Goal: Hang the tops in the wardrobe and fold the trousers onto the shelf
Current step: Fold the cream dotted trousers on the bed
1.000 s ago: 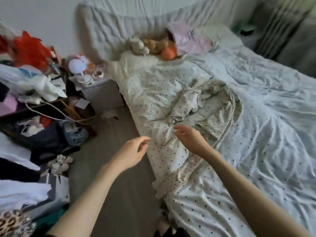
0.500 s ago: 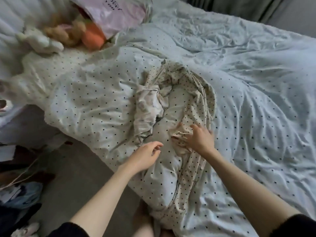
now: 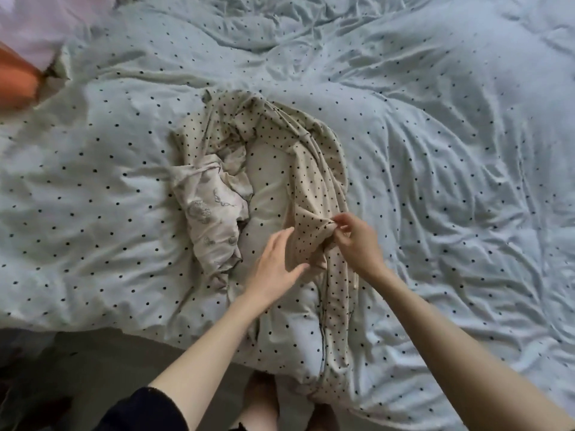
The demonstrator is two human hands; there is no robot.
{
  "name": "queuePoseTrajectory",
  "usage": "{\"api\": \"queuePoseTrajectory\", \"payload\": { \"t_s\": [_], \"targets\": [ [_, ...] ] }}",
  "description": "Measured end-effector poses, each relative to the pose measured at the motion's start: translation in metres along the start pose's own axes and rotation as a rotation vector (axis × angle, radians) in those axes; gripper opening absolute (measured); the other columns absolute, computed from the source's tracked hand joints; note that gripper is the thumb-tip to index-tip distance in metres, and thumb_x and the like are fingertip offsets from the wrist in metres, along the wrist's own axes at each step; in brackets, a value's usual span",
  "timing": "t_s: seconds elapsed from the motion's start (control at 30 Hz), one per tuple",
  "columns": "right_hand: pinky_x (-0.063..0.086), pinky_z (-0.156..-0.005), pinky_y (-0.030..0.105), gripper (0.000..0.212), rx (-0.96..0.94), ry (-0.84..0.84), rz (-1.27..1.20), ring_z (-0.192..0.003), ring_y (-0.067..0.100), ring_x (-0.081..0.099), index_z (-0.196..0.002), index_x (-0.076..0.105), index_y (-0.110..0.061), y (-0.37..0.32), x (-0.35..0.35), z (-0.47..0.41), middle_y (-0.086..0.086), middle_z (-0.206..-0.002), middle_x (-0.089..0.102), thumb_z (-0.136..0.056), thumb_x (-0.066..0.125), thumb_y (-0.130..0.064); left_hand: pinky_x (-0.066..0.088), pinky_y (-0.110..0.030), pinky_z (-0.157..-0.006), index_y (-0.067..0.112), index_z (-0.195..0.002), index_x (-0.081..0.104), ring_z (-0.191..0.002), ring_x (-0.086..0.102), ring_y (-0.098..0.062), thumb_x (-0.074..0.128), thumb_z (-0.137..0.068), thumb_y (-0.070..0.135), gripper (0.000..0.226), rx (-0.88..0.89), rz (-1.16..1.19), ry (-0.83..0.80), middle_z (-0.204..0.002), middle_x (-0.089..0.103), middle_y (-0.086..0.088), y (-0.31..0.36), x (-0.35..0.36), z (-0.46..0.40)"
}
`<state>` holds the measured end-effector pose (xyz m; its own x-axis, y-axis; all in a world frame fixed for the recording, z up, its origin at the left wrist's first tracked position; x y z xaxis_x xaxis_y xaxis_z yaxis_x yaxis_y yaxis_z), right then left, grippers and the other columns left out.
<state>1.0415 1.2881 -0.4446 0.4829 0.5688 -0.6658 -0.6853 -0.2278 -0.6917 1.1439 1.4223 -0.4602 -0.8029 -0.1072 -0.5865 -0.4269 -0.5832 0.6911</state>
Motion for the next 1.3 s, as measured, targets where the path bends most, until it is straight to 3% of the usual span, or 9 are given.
{"api": "queuePoseTrajectory", "payload": {
  "t_s": [0.1, 0.3, 0.5, 0.57, 0.77, 0.93, 1.07, 1.2, 1.3],
  "targets": [
    [0.049, -0.068, 0.015, 0.016, 0.035, 0.044, -0.114, -0.072, 0.004, 0.061, -0.097, 0.069, -0.013, -0.011, -0.034, 0.010, -0.001, -0.085, 0.068, -0.088, 0.058, -0.007, 0.026, -0.025, -0.105, 0.016, -0.141, 0.036, -0.130, 0.038, -0.016, 0.066, -0.086, 0.026, 0.064, 0.013, 0.076, 0.079, -0.142, 0.039, -0.001, 0.028, -0.005, -0.010],
    [0.054, -0.079, 0.041, 0.011, 0.085, 0.161, -0.223, -0.081, 0.021, 0.066, -0.092, 0.071, -0.009, -0.017, -0.100, 0.036, 0.004, -0.084, 0.069, -0.087, 0.062, -0.009, 0.045, -0.035, -0.091, 0.009, -0.100, 0.067, -0.099, 0.060, -0.018, 0.060, -0.090, 0.017, 0.014, 0.279, 0.048, 0.162, -0.104, 0.066, -0.003, 0.085, -0.011, -0.002],
    [0.051, -0.062, 0.017, 0.007, 0.197, 0.280, -0.530, -0.068, 0.009, 0.061, -0.087, 0.069, -0.007, 0.010, -0.142, 0.064, 0.002, -0.076, 0.067, -0.086, 0.063, -0.007, 0.018, -0.045, -0.116, 0.020, -0.149, 0.014, -0.142, 0.019, -0.020, 0.064, -0.081, 0.054, 0.090, 0.155, -0.300, -0.107, -0.155, 0.018, -0.003, 0.087, 0.036, 0.003],
    [0.050, -0.060, 0.015, 0.008, 0.198, 0.278, -0.575, -0.062, 0.003, 0.061, -0.083, 0.069, -0.008, 0.017, -0.147, 0.073, -0.001, -0.072, 0.067, -0.086, 0.062, -0.007, 0.015, -0.048, -0.116, 0.018, -0.148, 0.014, -0.143, 0.017, -0.023, 0.062, -0.081, 0.055, 0.091, 0.116, -0.368, -0.066, -0.155, 0.017, -0.006, 0.091, 0.050, 0.003],
    [0.053, -0.062, 0.018, 0.013, 0.191, 0.297, -0.609, -0.065, 0.006, 0.064, -0.077, 0.070, -0.015, 0.029, -0.167, 0.094, -0.004, -0.070, 0.070, -0.086, 0.062, -0.010, 0.039, -0.042, -0.097, 0.013, -0.114, 0.057, -0.110, 0.054, -0.025, 0.055, -0.089, 0.027, 0.028, 0.190, -0.268, 0.098, -0.116, 0.058, -0.007, 0.130, 0.070, 0.008],
    [0.053, -0.082, 0.035, 0.013, 0.345, 0.441, -0.444, -0.091, 0.021, 0.067, -0.094, 0.069, -0.010, 0.058, -0.193, 0.092, 0.007, -0.093, 0.071, -0.086, 0.061, -0.016, 0.040, -0.030, -0.059, 0.013, -0.067, 0.060, -0.067, 0.057, -0.021, 0.055, -0.080, 0.017, 0.014, 0.104, -0.016, -0.047, -0.065, 0.063, -0.004, 0.163, 0.050, 0.013],
    [0.046, -0.064, 0.018, 0.032, 0.358, 0.236, -0.430, -0.089, 0.012, 0.064, -0.115, 0.062, -0.012, 0.073, -0.202, 0.114, 0.009, -0.110, 0.067, -0.087, 0.065, -0.026, 0.035, -0.026, -0.060, 0.015, -0.058, 0.054, -0.060, 0.045, -0.015, 0.060, -0.079, 0.014, 0.022, 0.018, 0.278, -0.073, -0.058, 0.049, 0.000, 0.204, 0.022, 0.001],
    [0.043, -0.074, 0.014, 0.074, 0.296, -0.145, -0.438, -0.105, 0.006, 0.054, -0.138, 0.041, -0.025, 0.062, -0.175, 0.138, -0.008, -0.121, 0.054, -0.075, 0.073, -0.048, 0.046, -0.031, -0.068, 0.006, -0.073, 0.066, -0.065, 0.053, -0.018, 0.064, -0.080, 0.011, 0.009, 0.004, 0.384, -0.075, -0.065, 0.056, -0.007, 0.243, 0.021, -0.004],
    [0.051, -0.086, 0.027, 0.042, 0.241, 0.048, -0.434, -0.100, 0.006, 0.060, -0.122, 0.057, -0.028, 0.058, -0.168, 0.136, -0.009, -0.109, 0.064, -0.082, 0.070, -0.036, 0.051, -0.030, -0.063, 0.006, -0.071, 0.067, -0.062, 0.057, -0.017, 0.066, -0.081, 0.014, 0.012, 0.035, 0.401, -0.093, -0.064, 0.061, -0.007, 0.266, 0.027, -0.001]
  ]
}}
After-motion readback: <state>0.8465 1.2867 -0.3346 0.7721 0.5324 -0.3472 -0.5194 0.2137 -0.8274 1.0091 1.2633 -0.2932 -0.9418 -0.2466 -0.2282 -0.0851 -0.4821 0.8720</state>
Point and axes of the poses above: each hand's wrist, its own z-axis away from the middle knuckle, its own x-axis out of the palm, y = z × x, the point moved 3 cm from there along -z, towards the middle knuckle
